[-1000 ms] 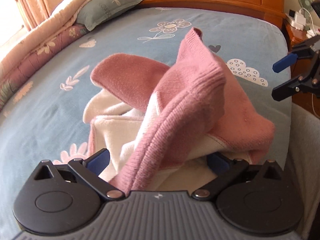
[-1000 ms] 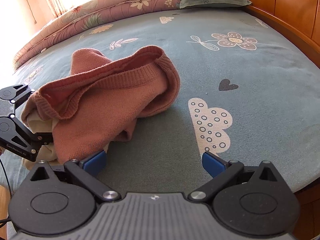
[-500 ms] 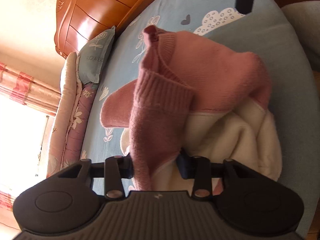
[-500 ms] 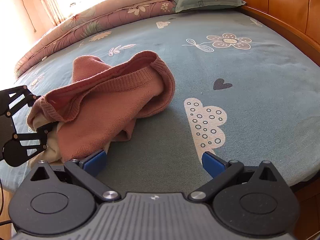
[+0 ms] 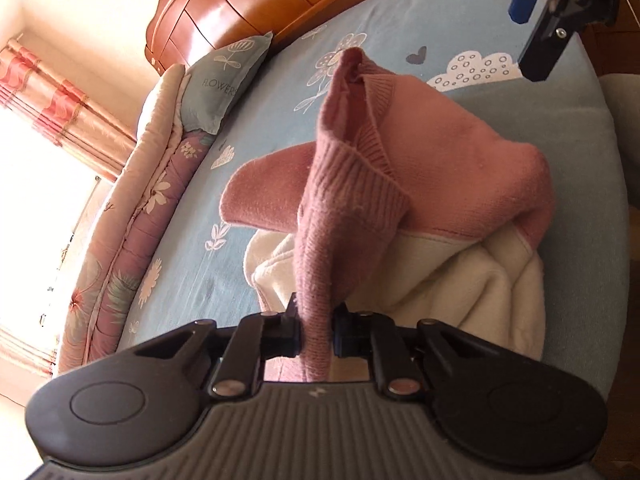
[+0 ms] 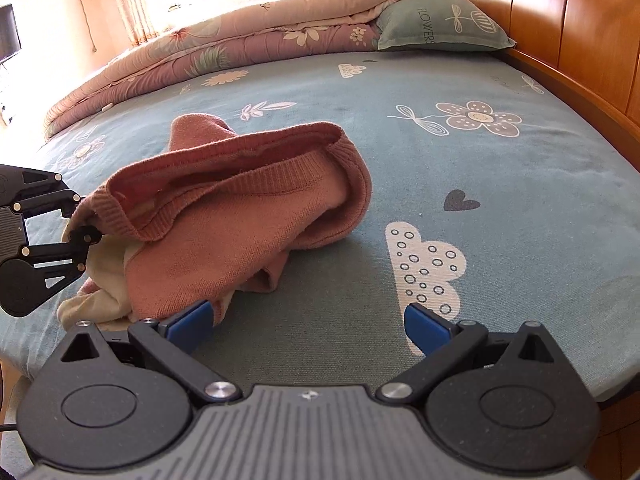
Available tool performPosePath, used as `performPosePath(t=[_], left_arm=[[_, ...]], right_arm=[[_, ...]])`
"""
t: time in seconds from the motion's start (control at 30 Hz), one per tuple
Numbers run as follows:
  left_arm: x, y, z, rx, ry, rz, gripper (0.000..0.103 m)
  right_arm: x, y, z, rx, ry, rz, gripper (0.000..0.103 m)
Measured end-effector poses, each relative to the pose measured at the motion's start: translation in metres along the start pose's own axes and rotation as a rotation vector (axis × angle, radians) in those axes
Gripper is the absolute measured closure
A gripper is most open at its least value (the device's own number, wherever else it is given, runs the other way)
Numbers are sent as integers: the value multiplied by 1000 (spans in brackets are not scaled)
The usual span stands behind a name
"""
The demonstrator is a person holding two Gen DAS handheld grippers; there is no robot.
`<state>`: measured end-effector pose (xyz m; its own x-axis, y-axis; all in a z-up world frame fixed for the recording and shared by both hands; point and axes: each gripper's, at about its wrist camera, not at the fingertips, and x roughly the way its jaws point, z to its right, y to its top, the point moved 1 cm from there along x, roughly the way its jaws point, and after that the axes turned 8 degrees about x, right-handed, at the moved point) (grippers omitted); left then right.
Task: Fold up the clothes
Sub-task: 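Lift the sweater with the left tool while the right tool approaches the pink fabric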
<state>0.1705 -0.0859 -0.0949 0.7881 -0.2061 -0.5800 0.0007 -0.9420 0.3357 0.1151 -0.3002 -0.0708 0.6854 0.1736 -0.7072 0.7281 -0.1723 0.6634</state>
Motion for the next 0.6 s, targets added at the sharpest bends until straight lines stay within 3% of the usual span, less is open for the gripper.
performPosePath(t=[0.3,0.47,0.6], left_arm=[[-27,-49,-38,-260,35,-62,91],[-37,-74,-51,-460,-5,-78,91],[-36,-83,-50,-513,-30,-88,90]], right_arm=[[2,20,-12,-135,50,45,0],[12,39,-25,-234,77,85,0],[29,67,-31,-289,75,114,0]])
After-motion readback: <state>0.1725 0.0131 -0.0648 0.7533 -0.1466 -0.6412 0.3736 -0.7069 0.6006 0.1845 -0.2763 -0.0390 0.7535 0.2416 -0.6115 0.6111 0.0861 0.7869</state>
